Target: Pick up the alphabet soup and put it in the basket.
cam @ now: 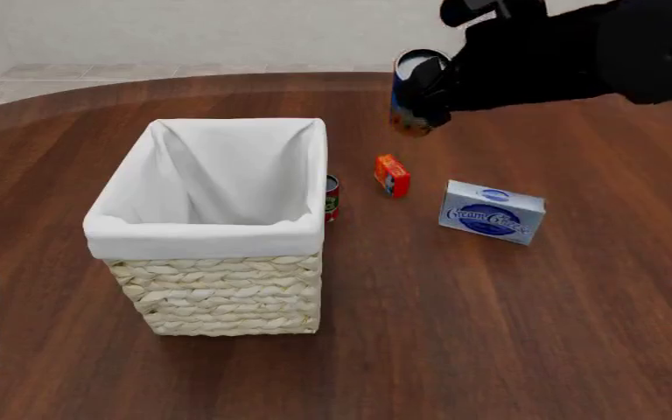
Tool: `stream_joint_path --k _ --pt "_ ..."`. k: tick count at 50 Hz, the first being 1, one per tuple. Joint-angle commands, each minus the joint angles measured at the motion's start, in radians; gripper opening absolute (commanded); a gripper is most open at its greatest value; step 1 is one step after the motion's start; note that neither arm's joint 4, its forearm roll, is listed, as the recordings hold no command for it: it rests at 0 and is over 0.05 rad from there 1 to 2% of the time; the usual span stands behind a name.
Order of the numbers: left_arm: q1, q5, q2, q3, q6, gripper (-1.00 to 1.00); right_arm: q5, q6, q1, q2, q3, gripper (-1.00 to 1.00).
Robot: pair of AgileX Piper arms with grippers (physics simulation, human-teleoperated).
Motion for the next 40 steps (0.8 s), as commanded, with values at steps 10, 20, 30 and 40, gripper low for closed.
stream_joint_path --k 10,20,30,40 --pt "0.002 0.006 0.0 -0.004 0.001 1.0 0.14 0.042 0.005 0.057 -0.244 -1.0" --pt "-0.003 0.009 0.0 -0.007 0.0 1.0 0.179 0.04 0.021 0.083 -0.332 -1.0" --pt "0.0 0.012 0.0 -0.009 -0.001 1.0 0.185 0.049 0.065 0.096 -0.364 -1.0" --pt "-0.006 0.016 0.0 -0.01 0.003 1.0 0.183 0.078 0.112 0.116 -0.398 -1.0"
